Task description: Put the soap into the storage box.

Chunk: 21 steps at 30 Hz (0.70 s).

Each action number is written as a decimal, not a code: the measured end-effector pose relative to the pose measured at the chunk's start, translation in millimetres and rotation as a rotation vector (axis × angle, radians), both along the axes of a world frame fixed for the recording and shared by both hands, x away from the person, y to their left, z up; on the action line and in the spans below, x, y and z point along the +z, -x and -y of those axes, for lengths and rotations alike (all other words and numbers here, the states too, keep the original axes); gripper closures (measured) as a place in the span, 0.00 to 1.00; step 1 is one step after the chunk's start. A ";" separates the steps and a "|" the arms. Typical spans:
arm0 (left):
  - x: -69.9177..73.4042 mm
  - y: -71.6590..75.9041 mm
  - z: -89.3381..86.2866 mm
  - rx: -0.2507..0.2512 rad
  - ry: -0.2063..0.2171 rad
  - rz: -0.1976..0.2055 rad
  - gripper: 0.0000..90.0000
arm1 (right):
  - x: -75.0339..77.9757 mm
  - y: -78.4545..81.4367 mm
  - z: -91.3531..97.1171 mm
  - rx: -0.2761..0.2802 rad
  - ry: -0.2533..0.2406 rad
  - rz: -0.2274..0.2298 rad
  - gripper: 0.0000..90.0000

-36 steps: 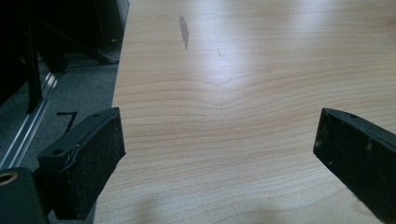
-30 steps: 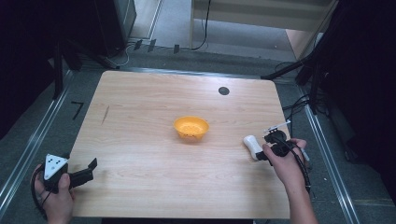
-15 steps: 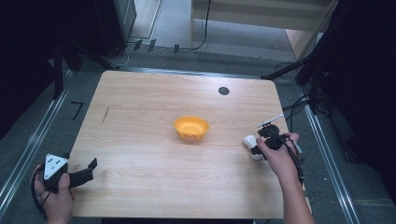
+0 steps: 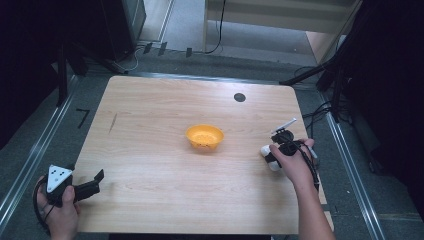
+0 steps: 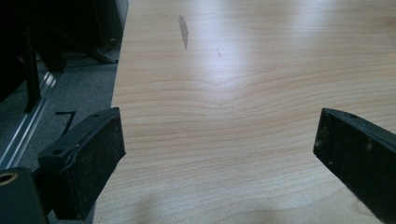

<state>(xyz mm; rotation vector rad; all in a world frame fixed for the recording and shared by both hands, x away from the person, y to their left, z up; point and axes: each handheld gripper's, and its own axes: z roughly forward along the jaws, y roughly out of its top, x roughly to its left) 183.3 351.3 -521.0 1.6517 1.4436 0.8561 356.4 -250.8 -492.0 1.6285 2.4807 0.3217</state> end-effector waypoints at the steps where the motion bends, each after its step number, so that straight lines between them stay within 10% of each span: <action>1: 0.0 0.0 -0.1 -0.001 0.000 0.000 0.02 | -0.2 -1.2 -0.9 -0.003 0.002 -0.006 0.31; 21: -0.1 0.0 -0.2 0.000 0.003 0.002 0.02 | -15.6 -12.8 -8.1 -0.007 -0.004 -0.097 0.55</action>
